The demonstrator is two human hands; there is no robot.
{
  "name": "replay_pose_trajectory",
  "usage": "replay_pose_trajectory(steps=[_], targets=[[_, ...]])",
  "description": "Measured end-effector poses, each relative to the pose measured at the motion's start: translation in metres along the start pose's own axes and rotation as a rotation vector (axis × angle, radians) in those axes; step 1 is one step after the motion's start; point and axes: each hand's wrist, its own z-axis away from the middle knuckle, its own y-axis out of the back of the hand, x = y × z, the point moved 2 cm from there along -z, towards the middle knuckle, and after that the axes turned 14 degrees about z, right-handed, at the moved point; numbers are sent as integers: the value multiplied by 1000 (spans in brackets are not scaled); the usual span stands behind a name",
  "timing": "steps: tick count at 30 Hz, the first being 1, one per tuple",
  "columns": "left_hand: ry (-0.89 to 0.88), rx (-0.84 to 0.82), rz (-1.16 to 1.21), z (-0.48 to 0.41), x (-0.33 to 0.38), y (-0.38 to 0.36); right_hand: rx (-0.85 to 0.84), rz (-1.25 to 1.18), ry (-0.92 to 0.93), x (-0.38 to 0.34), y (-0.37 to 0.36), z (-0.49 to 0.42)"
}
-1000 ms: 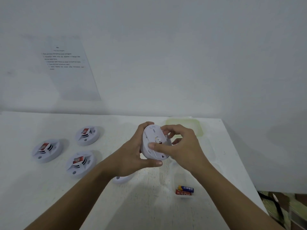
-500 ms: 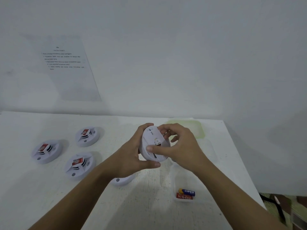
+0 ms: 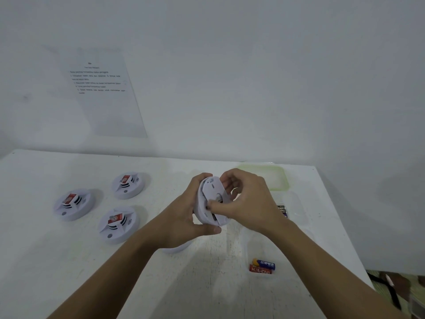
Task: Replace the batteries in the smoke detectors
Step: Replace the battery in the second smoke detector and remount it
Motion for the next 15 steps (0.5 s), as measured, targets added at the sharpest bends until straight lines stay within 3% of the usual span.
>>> replay_pose_trajectory(steps=[8,15], targets=[[-13,32,-13,6,0,6,86,-55,44,-2,-5,6],[40,-65,-38,14,5,8,51,16,204,-12,2,4]])
